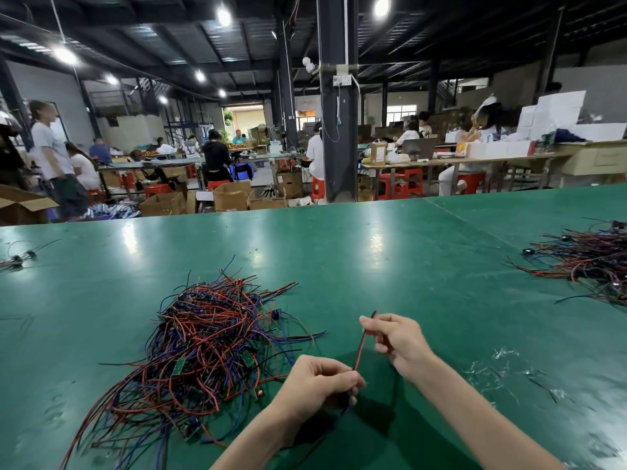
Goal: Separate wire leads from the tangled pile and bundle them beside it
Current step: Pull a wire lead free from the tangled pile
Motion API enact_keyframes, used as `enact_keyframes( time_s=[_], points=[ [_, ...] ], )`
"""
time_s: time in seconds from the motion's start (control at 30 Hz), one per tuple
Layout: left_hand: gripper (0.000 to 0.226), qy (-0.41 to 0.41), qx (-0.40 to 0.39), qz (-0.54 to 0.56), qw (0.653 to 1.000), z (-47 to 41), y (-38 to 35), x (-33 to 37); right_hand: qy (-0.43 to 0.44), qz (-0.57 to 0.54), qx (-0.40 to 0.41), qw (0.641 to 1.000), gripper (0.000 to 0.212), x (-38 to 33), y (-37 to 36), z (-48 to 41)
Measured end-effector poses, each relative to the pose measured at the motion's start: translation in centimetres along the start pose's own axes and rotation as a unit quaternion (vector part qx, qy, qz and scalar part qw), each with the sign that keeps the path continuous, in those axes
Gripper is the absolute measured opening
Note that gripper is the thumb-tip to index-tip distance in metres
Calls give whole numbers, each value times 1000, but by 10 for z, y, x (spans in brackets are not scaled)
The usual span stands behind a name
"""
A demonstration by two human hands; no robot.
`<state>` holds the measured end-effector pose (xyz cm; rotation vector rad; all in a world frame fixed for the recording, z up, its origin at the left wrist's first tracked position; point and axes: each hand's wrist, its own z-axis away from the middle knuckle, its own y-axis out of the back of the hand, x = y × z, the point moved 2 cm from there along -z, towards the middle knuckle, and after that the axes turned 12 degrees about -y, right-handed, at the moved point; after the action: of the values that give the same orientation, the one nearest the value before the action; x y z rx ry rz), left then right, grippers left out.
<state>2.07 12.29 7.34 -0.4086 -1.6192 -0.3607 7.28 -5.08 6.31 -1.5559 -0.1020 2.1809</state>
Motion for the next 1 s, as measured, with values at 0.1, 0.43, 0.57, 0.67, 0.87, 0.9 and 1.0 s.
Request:
enact_keyframes(
  time_s=[0.1, 0.43, 0.57, 0.67, 0.87, 0.9, 1.0],
  points=[
    [17, -86, 8, -94, 992, 1, -8, 4, -190, -123, -80, 971, 24, -2, 5, 1],
    [14, -225, -64, -167, 958, 7, -15, 18, -288, -152, -141, 935, 40, -2, 4, 4],
    [16, -120, -25, -43, 991, 6, -13, 11, -170, -101, -100, 975, 26, -9, 6, 2],
    [21, -62, 4, 0, 998, 3, -12, 2, -24, -45, -61, 997, 29, -16, 8, 2],
    [23, -50, 5, 31, 998, 1, -13, 1, 47, -34, -36, 998, 32, -14, 9, 5],
    [23, -59, -1, 27, 998, 2, -15, 2, 70, -11, -21, 997, 31, -14, 10, 5],
    [26, -73, -16, 4, 997, 3, -18, 5, 292, 232, 83, 924, 31, -16, 11, 10]
  ],
)
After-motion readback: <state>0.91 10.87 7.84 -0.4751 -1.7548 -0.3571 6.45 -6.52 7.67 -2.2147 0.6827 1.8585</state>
